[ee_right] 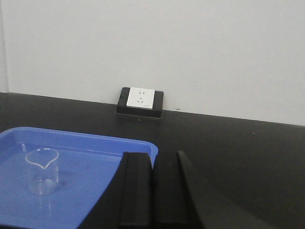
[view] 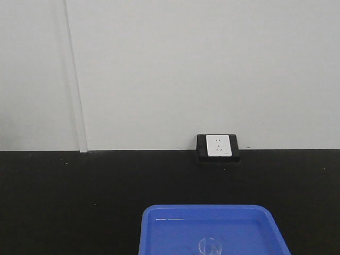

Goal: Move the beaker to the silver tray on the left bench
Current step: 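Move the right gripper toward the clear beaker in the blue tray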

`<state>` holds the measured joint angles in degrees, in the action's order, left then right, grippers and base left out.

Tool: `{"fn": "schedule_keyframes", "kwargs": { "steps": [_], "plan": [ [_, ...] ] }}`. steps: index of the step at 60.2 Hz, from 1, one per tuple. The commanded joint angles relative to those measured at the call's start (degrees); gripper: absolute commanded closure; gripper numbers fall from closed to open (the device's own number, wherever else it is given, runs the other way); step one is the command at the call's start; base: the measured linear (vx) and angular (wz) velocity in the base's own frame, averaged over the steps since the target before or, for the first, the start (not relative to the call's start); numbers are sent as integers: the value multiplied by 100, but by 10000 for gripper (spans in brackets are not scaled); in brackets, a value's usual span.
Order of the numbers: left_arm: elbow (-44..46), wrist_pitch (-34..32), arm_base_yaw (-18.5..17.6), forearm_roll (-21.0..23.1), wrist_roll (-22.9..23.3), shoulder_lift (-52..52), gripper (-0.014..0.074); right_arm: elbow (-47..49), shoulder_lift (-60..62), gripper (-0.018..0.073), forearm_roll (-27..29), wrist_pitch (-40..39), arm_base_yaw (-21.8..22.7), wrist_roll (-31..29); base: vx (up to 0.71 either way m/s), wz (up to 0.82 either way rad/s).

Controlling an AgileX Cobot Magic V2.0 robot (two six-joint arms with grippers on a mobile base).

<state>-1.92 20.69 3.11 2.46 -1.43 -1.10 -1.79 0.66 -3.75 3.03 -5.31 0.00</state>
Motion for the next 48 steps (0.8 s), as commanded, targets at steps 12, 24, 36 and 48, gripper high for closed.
{"fn": "schedule_keyframes", "kwargs": {
  "steps": [12,24,36,48],
  "plan": [
    [-108,-451,1,46,2,-31,595,-28,63,571,-14,-492,36,0,0,0],
    [-108,-451,1,46,2,-31,595,-28,63,571,-14,-492,36,0,0,0],
    [-108,-451,1,46,2,-31,595,-28,63,571,-14,-492,36,0,0,0],
    [-108,-451,1,46,2,-31,595,-28,63,571,-14,-491,36,32,0,0]
  ]
}}
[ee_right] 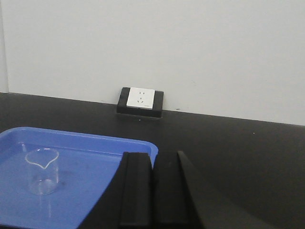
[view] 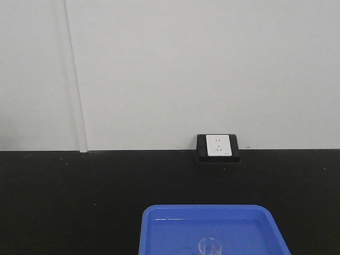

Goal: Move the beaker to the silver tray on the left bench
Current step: 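Move the right gripper toward the clear beaker in the blue tray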

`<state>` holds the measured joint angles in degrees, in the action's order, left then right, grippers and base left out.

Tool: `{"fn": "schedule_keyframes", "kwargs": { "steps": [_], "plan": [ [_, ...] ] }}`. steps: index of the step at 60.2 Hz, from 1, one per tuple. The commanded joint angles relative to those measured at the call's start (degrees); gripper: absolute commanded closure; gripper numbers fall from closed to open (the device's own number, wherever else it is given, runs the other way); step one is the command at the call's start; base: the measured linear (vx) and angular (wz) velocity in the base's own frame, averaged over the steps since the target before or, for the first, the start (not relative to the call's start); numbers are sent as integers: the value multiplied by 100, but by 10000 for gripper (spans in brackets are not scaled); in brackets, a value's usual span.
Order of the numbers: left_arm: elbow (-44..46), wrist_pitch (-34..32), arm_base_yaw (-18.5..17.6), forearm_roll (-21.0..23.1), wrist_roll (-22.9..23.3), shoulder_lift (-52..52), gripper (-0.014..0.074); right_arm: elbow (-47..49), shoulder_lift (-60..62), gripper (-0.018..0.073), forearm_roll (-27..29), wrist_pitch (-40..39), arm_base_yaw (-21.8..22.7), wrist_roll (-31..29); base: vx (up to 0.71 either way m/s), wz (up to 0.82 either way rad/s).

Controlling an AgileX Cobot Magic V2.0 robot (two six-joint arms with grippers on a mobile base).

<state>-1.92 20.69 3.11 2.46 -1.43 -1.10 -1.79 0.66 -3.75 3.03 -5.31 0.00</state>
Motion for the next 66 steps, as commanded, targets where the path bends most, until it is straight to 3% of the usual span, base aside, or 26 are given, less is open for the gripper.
{"fn": "schedule_keyframes", "kwargs": {
  "steps": [1,16,33,46,66],
  "plan": [
    [-108,-451,1,46,2,-31,595,-28,63,571,-23,-509,36,0,0,0],
    [-108,-451,1,46,2,-31,595,-28,63,571,-21,-771,36,38,0,0],
    [-108,-451,1,46,2,-31,595,36,63,571,-14,-1764,36,94,0,0],
    [-108,-451,1,46,2,-31,595,1125,-638,571,-19,-478,36,114,0,0],
    [-108,-451,1,46,2,-31,595,1568,-2408,562,-60,-688,36,33,0,0]
  ]
}}
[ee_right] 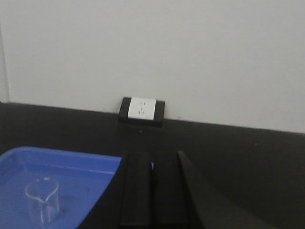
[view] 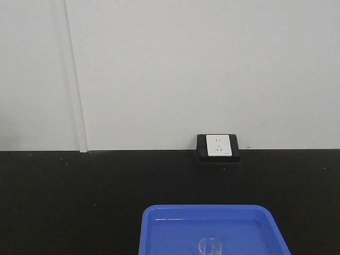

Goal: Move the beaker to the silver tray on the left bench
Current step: 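Move the right gripper toward the clear beaker in the blue tray, then lower the open right gripper around the clear glass beaker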

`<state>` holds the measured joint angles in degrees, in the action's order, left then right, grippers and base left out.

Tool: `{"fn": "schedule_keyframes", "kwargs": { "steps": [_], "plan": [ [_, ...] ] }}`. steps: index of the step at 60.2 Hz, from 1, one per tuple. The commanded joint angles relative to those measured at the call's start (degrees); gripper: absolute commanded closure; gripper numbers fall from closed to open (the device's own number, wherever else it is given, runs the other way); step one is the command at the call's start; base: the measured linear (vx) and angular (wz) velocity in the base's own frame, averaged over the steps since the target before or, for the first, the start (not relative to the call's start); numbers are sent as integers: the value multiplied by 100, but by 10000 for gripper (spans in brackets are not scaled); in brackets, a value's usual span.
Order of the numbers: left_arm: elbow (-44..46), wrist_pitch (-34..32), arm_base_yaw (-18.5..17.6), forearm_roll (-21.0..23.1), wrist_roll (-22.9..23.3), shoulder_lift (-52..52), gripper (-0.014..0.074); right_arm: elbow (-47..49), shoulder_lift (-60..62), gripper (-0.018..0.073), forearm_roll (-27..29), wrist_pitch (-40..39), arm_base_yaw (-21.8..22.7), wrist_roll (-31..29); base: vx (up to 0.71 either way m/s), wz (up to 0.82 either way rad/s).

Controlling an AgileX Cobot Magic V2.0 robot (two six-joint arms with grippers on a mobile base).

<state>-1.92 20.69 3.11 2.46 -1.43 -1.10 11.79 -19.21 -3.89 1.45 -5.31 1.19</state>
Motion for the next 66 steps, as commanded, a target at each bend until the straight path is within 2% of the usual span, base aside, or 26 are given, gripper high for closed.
{"fn": "schedule_keyframes", "kwargs": {
  "steps": [1,11,18,36,44,47,56,66],
  "plan": [
    [-108,-451,1,46,2,-31,595,210,-493,561,-45,-552,36,-119,0,0],
    [-108,-451,1,46,2,-31,595,210,-1181,531,-40,-1034,36,-119,0,0],
    [-108,-451,1,46,2,-31,595,210,-1630,476,-7,-1557,36,-119,0,0],
    [-108,-451,1,46,2,-31,595,210,-2934,225,21,-2213,36,-119,0,0],
    [-108,-451,1,46,2,-31,595,210,-3683,163,-7,-3218,36,-119,0,0],
    [-108,-451,1,46,2,-31,595,210,-4021,153,-92,-3874,24,-86,0,0],
    [-108,-451,1,46,2,-31,595,254,-5161,152,-894,-5168,24,-86,0,-1],
    [-108,-451,1,46,2,-31,595,804,-6467,151,-2636,-5532,18,366,0,0]
  ]
}}
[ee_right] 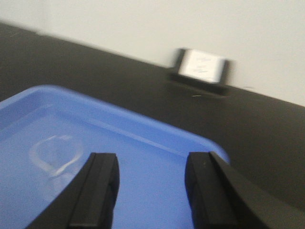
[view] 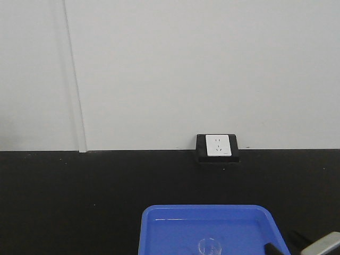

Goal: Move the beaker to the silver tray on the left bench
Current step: 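Lower the open right gripper around the clear glass beaker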

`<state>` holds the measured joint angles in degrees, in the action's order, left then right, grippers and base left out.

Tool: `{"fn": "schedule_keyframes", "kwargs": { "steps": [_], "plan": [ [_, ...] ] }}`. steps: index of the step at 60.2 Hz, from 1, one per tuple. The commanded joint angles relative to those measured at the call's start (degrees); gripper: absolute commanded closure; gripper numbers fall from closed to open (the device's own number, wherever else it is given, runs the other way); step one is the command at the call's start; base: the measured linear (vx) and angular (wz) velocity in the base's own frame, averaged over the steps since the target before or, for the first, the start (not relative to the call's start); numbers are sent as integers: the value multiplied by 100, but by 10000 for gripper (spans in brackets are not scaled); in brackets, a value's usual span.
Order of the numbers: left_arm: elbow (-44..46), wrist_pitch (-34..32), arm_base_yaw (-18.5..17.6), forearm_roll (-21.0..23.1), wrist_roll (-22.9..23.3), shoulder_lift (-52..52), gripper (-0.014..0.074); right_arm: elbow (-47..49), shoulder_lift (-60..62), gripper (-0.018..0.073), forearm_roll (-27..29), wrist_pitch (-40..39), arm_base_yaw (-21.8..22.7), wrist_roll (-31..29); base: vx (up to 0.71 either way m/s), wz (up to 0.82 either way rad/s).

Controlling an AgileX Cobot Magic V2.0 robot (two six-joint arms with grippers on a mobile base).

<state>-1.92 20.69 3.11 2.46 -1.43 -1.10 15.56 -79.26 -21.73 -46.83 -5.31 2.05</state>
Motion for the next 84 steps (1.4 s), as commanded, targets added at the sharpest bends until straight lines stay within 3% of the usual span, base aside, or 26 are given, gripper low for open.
{"fn": "schedule_keyframes", "kwargs": {
  "steps": [1,9,25,33,46,58,74,84],
  "plan": [
    [-108,-451,1,46,2,-31,595,495,-558,150,-961,-704,18,331,0,0],
    [-108,-451,1,46,2,-31,595,1077,-1262,126,-1578,-698,18,708,0,0],
    [-108,-451,1,46,2,-31,595,1515,-1971,20,-1760,-940,18,921,0,0],
    [-108,-451,1,46,2,-31,595,1614,-2200,6,-2203,-1006,-84,1213,0,0],
    [-108,-451,1,46,2,-31,595,2102,-2708,6,-1756,-772,-535,935,0,0],
    [-108,-451,1,46,2,-31,595,2772,-3390,6,-1681,-457,-849,873,0,0],
    [-108,-451,1,46,2,-31,595,3447,-4019,13,-1666,-461,-860,938,0,0],
    [-108,-451,1,46,2,-31,595,3480,-4026,92,-1666,-497,-860,1186,0,0]
  ]
}}
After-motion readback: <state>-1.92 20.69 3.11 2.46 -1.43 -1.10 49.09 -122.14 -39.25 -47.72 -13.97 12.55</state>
